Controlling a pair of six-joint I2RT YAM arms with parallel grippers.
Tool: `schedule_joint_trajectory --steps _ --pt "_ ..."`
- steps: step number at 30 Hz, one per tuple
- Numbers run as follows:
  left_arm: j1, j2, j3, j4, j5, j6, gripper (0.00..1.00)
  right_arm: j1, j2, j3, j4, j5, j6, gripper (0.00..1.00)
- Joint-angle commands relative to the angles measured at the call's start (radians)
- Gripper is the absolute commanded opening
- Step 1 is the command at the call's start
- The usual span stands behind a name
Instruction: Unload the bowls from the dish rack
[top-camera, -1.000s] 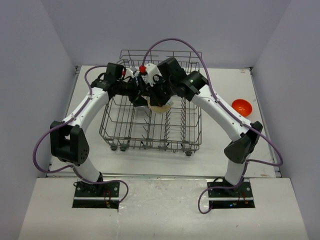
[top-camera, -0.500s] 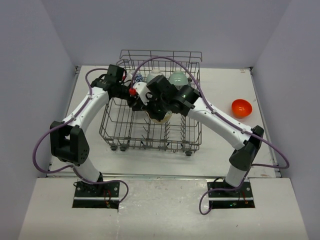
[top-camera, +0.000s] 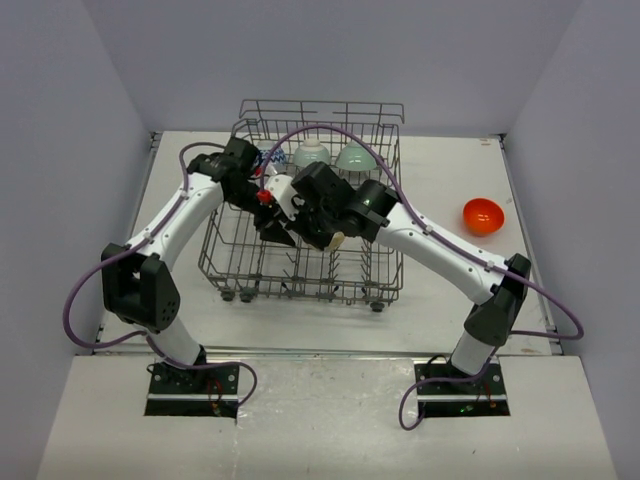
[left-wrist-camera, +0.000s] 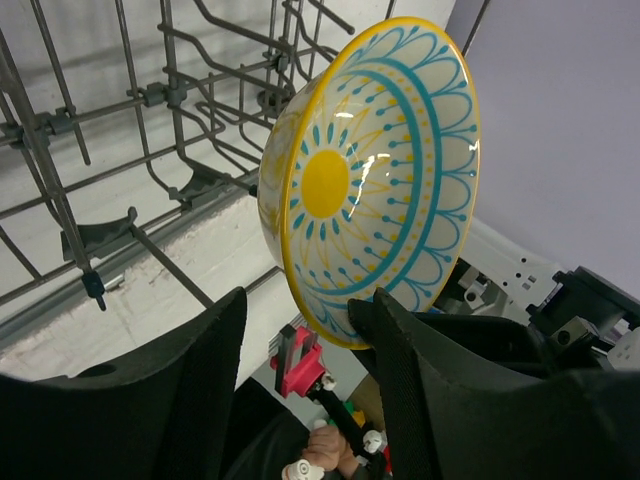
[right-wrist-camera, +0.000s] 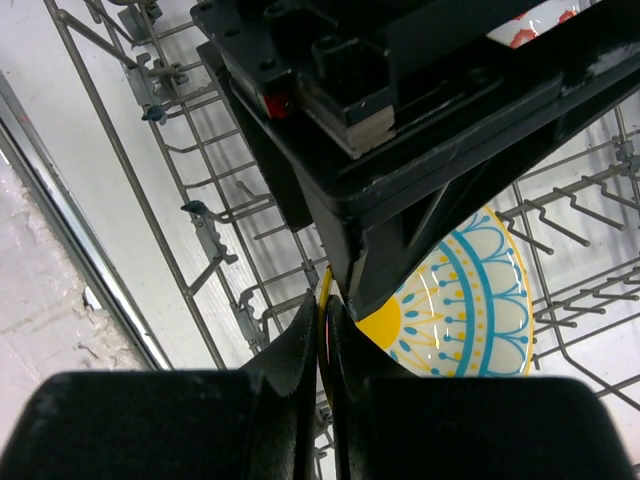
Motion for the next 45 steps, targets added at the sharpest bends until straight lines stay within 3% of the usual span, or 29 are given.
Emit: schedule_joint_trajectory --steps 1,7,20,26,27,29,37,38,41,42,45 --pt "-0.017 -0.017 0.027 -0.081 0.031 0.049 0.56 0.014 -0.052 0.047 0.039 0.007 -0.016 0.00" --pt "-0.042 0.003 0.013 -0.058 0.036 0.040 0.54 0.031 -0.045 0.064 0.032 0.013 -0.014 0.00" --pt "-0.046 0.127 0.085 -0.149 0.008 0.136 0.35 0.084 -0.039 0.084 0.013 0.038 -0.016 0.00" --pt "-0.046 0.164 0.159 -0.183 0.011 0.155 0.17 0.087 -0.052 0.050 0.018 0.038 -0.017 0.00" --pt "-0.046 0.164 0.162 -0.187 0.015 0.158 0.07 0.088 -0.054 0.047 0.019 0.039 -0.019 0.00" --pt "-0.046 0.164 0.168 -0.196 0.018 0.162 0.00 0.088 -0.052 0.046 0.019 0.039 -0.019 0.00" --pt "-0.046 0.135 0.179 -0.210 0.007 0.173 0.00 0.097 -0.026 0.058 0.005 0.055 -0.016 0.00" --pt "-0.046 0.126 0.186 -0.207 -0.002 0.170 0.00 0.100 -0.025 0.058 0.002 0.058 -0.011 0.02" --pt "-0.045 0.107 0.195 -0.187 -0.015 0.161 0.00 0.100 -0.016 0.076 -0.016 0.082 0.001 0.25" --pt "-0.045 0.101 0.192 -0.175 -0.010 0.146 0.00 0.102 -0.017 0.079 -0.018 0.087 0.001 0.26" --pt "-0.045 0.072 0.179 -0.125 -0.001 0.107 0.00 0.100 -0.014 0.107 -0.027 0.130 0.007 0.48"
